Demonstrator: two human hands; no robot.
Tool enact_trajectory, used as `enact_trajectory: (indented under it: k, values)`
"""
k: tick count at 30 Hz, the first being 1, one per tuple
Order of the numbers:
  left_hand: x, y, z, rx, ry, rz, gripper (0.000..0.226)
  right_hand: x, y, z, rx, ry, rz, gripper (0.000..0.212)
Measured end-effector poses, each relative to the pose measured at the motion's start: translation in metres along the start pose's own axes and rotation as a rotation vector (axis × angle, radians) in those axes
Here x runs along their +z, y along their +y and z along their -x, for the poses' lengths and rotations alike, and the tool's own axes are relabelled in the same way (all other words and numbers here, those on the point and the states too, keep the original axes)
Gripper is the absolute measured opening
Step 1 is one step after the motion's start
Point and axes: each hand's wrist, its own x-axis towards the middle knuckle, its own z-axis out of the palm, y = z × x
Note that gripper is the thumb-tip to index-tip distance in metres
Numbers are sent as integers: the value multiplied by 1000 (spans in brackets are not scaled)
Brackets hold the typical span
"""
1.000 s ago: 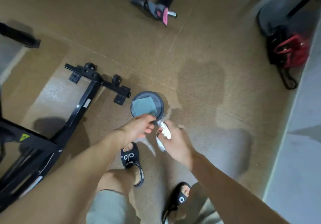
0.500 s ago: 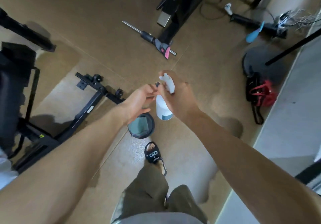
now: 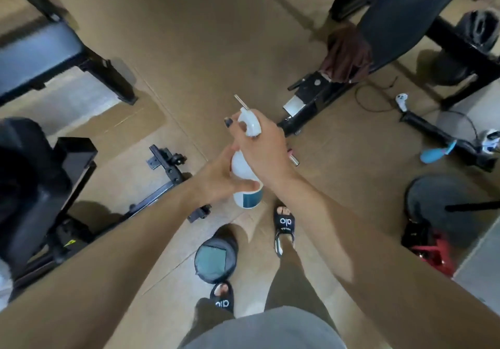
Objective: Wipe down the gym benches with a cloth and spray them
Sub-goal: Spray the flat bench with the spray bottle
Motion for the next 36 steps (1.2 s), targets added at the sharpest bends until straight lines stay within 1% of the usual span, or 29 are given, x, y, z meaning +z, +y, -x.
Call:
enact_trajectory:
  k: [3,4,6,7,9,10,12,14,15,17,19,21,23,27,29,32,34,36]
  values:
    - [-15,27,-43,-1,77,16,75,-13,-8,-63,-30,-153,1,34]
    - [-20,36,-55,-13,105,19,75,-17,-9,-83,-27,-207,-3,32]
    - [-31,54,-78,-45,147,18,73,-21,-16,-119,-22,-308,16,16]
    - [-38,60,-87,-65,170,34,73,-21,-20,-137,-32,-345,31,16]
    - [-53,72,-105,-91,218,67,75,-17,-29,-171,-84,-383,60,24]
    - [-62,77,-112,-102,236,79,77,-13,-34,-186,-114,-403,83,25]
    - [-82,84,-126,-121,277,107,78,-1,-44,-212,-148,-448,110,20]
    - [-104,85,-138,-136,319,125,80,14,-54,-234,-102,-481,77,14]
    - [-116,85,-142,-147,336,127,81,22,-58,-244,-80,-493,49,15]
    - [-140,83,-151,-164,352,133,80,44,-67,-262,-75,-527,28,19]
    - [-172,78,-161,-176,320,125,76,69,-77,-280,-83,-555,36,25]
    - [-214,69,-170,-208,259,117,73,100,-83,-303,-108,-553,81,23]
    - [-264,54,-179,-247,251,110,71,135,-89,-331,-134,-564,139,21]
    - [-371,20,-188,-368,411,119,57,208,-113,-389,-143,-620,228,17]
    - [-421,12,-191,-402,508,93,54,241,-131,-415,-172,-638,236,21]
    - [-485,-1,-192,-434,682,132,42,290,-157,-453,-186,-663,272,24]
    - [-524,-10,-197,-443,739,157,36,323,-173,-478,-215,-687,300,22]
    - [-562,-16,-206,-467,759,150,36,356,-186,-504,-271,-712,302,18]
